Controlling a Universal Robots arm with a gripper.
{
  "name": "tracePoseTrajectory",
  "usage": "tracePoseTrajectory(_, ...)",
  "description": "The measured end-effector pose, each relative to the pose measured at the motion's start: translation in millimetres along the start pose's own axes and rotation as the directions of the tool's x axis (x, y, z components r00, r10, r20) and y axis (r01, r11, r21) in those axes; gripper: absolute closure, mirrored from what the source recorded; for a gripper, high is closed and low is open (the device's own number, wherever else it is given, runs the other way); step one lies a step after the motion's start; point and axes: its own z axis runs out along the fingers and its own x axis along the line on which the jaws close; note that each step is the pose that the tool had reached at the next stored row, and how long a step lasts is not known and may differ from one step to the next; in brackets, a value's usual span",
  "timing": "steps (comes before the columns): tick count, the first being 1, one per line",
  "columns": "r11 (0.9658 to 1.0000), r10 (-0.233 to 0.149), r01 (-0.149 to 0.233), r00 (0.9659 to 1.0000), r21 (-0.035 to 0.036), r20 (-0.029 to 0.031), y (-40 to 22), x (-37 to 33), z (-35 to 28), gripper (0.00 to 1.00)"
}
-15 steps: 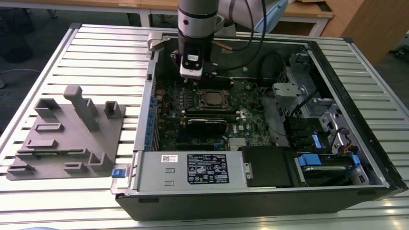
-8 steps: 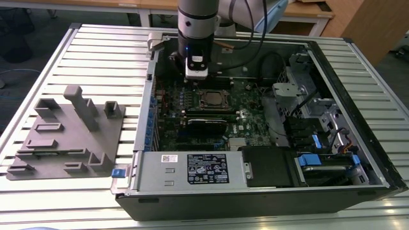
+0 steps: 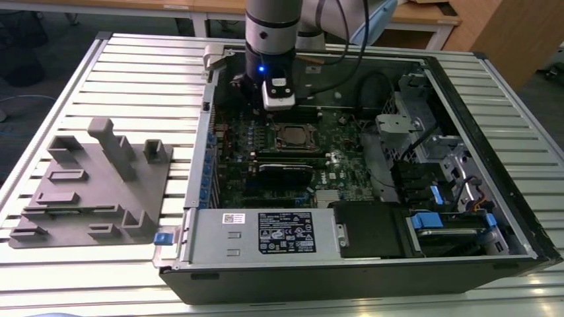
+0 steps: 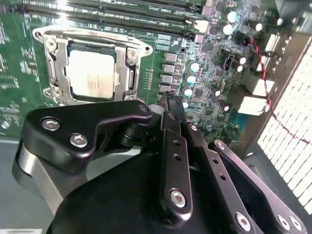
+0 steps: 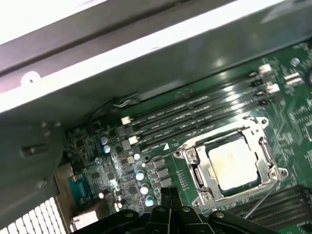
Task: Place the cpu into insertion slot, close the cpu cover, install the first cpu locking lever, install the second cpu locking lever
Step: 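Install the first cpu locking lever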
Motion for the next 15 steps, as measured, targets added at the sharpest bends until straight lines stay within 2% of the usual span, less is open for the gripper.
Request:
tracePoseTrajectory(4, 0.9974, -0.072, 0.072, 0.9974, 0.0024, -0.0026, 0.0, 0.0, 1.0, 0.89)
tracePoseTrajectory(7, 0.9919, -0.127, 0.127, 0.9919, 0.0043, -0.0049, -0.1, -0.1, 1.7, 0.89)
tracePoseTrajectory(11, 0.9807, -0.196, 0.196, 0.9807, 0.0072, -0.0077, -0.1, -0.1, 2.3, 0.89)
tracePoseTrajectory(15, 0.9681, -0.250, 0.250, 0.9682, 0.0138, -0.0087, -0.1, -0.1, 2.6, 0.89)
